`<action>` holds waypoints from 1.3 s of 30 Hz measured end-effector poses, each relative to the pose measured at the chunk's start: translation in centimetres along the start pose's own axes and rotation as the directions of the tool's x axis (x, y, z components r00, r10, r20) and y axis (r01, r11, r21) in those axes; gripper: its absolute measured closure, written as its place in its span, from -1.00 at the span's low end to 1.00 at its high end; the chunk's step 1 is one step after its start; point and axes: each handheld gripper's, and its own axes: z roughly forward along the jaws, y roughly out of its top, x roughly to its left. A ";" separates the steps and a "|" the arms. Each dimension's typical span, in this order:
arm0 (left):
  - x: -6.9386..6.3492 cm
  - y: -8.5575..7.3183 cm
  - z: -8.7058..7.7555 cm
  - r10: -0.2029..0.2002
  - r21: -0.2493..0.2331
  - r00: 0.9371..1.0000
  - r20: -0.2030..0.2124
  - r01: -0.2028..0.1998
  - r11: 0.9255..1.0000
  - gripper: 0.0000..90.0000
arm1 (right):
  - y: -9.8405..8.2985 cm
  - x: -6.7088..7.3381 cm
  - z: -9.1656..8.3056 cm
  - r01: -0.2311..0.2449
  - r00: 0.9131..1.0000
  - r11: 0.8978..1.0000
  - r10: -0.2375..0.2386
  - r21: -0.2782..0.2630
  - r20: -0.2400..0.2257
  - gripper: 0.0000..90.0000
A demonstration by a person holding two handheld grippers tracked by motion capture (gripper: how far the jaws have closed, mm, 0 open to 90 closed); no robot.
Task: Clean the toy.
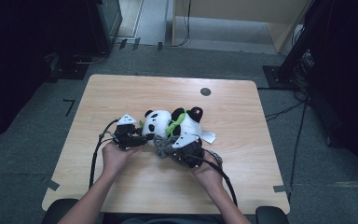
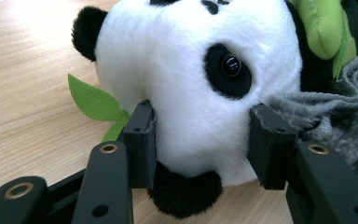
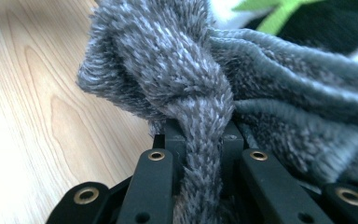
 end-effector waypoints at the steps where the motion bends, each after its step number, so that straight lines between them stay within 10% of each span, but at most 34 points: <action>1: 0.0 0.0 0.0 0.000 0.000 1.000 0.000 0.000 1.000 0.12 | -0.2 -0.1 -0.2 -0.002 1.000 1.000 0.002 -0.002 0.004 0.80; 27: 0.0 0.1 0.2 -0.003 -0.001 1.000 0.000 0.003 1.000 0.14 | -3.8 -3.5 -4.4 -0.145 0.988 0.989 0.144 0.001 0.047 0.80; 39: -0.1 0.2 0.2 -0.012 0.002 1.000 -0.010 0.012 1.000 0.14 | -0.5 -1.7 -5.0 -0.136 0.989 0.988 0.131 -0.075 -0.068 0.80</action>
